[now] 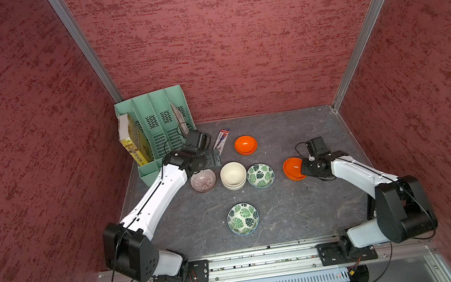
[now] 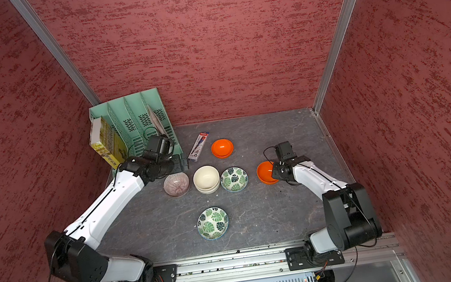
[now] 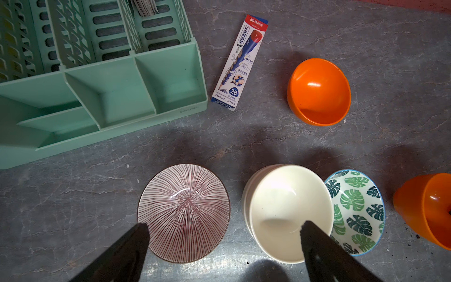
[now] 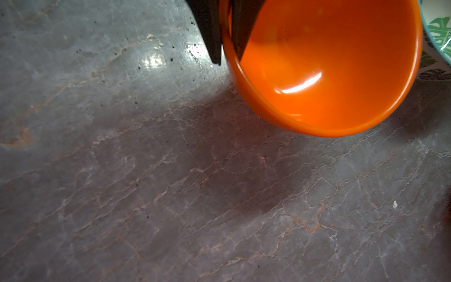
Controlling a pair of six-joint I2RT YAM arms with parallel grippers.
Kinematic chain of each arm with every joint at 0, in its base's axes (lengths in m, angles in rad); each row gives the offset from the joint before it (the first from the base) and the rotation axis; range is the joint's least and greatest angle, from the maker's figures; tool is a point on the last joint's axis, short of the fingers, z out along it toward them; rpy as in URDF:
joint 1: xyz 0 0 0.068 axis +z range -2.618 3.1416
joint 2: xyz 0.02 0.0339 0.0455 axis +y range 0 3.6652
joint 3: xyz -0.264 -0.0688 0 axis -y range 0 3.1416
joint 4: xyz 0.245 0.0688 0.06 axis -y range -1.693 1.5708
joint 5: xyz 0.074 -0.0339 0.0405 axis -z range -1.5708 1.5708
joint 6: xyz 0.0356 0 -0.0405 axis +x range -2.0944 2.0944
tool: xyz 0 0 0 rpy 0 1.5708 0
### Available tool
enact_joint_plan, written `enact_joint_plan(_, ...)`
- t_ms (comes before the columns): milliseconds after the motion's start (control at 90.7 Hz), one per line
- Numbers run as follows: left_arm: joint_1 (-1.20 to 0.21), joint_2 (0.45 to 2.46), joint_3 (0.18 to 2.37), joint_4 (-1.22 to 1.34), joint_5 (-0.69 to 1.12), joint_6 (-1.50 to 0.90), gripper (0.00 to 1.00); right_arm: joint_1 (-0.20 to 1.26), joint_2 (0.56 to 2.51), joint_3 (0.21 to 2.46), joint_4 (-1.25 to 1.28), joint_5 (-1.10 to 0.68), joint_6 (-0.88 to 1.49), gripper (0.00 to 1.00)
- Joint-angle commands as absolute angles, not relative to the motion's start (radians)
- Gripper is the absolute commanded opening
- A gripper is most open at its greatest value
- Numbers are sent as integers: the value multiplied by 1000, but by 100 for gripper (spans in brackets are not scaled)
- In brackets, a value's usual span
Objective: Stack the bowls
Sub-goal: Place the bowl at the center of the board.
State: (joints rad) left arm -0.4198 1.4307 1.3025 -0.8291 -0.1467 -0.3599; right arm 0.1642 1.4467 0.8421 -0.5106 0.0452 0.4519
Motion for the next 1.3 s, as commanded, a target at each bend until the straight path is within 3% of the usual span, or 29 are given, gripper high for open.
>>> enact_joint_plan(0,-411,1426,1290,-810,-139,-345,100,170,1451,836,-473,43,441,11)
enact_joint_plan(198,-408,1426,1284,-807,-135,-345,100,172,1490,824,-452,40,443,13)
enact_joint_plan(342,-408,1427,1284,-805,-134,-346,100,174,1468,821,-455,49,444,34)
enact_joint_plan(474,-408,1425,1286,-807,-134,-344,100,177,1388,831,-486,73,441,41)
enact_joint_plan(716,-409,1427,1294,-805,-134,-344,100,304,1310,958,-535,103,363,42)
enact_joint_plan(959,-408,1430,1310,-822,-137,-349,100,508,1547,1164,-527,66,249,43)
enact_joint_plan(1289,-396,1404,1302,-843,-157,-344,100,533,1756,1273,-525,18,183,44)
